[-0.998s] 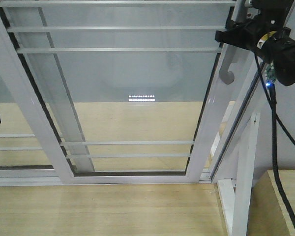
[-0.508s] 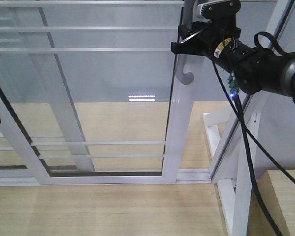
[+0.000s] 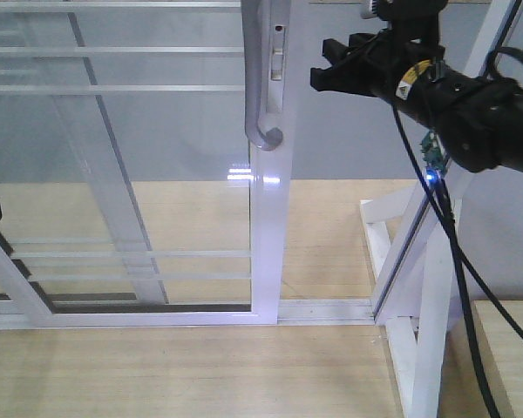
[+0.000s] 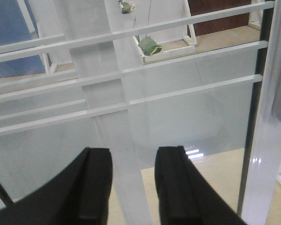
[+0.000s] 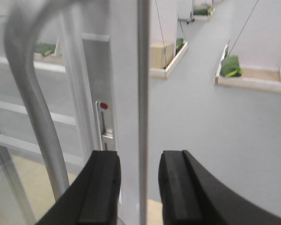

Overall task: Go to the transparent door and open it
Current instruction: 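Pull the handle with the right gripper, sliding the door toward the left arm, then release the handle and move the left gripper onto it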

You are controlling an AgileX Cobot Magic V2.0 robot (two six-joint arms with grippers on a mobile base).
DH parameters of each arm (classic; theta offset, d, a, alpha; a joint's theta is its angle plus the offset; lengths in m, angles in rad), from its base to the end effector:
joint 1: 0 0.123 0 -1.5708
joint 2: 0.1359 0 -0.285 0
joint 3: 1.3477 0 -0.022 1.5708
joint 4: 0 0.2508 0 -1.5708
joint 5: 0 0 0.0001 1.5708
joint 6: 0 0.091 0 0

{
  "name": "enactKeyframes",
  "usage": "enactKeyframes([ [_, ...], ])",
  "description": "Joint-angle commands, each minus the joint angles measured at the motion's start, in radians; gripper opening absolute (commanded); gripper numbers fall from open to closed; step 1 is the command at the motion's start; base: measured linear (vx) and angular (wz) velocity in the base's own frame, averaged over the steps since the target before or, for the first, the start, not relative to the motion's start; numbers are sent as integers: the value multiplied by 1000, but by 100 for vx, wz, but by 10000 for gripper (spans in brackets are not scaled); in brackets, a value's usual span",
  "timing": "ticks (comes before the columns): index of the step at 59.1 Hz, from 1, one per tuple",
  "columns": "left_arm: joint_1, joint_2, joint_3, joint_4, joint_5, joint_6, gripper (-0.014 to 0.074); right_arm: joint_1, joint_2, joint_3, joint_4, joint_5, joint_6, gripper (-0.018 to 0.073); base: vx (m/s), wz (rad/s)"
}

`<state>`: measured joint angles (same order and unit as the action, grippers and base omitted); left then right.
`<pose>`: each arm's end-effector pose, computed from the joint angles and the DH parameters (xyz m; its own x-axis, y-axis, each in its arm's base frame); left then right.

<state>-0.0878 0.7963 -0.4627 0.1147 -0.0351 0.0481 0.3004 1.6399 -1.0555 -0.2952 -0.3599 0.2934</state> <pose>0.1670 -0.0151 0.2928 -0.1915 0.1795 -0.9649 0.1243 0.9797 0.1576 0.3587 0.1209 0.2880 -0.1506 -0.0299 -0.9881 -0.3887 0.9208 0.0314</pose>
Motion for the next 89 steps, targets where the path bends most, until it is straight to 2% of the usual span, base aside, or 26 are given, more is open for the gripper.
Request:
enactKeyframes([
  [1,-4,21,-37,-3,-107,-6,377,-26,-154,73,8,-67,-33,271,0,0],
  [10,-4,78,-37,-3,-187,-6,390,-116,-383,275,35,1,-36,270,0,0],
  [18,-4,148,-37,-2,-294,-35,407,-184,-583,401,26,129,-39,272,0,0],
  [25,-18,212,-37,4,-366,-111,419,-198,-726,450,24,279,-44,272,0,0],
  [30,-56,272,-43,35,-435,-114,421,-198,-802,463,24,397,-44,272,0,0],
  [38,-115,384,-129,98,-451,-137,421,-198,-857,463,24,506,-44,272,0,0],
  [54,-144,637,-399,104,-453,-139,421,-198,-857,463,24,512,-44,272,0,0],
  [63,-162,765,-561,104,-451,-187,421,-198,-857,463,24,513,-44,272,0,0],
  [70,-179,846,-673,104,-444,-190,421,-198,-857,463,24,513,-44,272,0,0],
  [89,-190,991,-799,103,-444,-177,421,-198,-857,463,24,513,-44,272,0,0],
])
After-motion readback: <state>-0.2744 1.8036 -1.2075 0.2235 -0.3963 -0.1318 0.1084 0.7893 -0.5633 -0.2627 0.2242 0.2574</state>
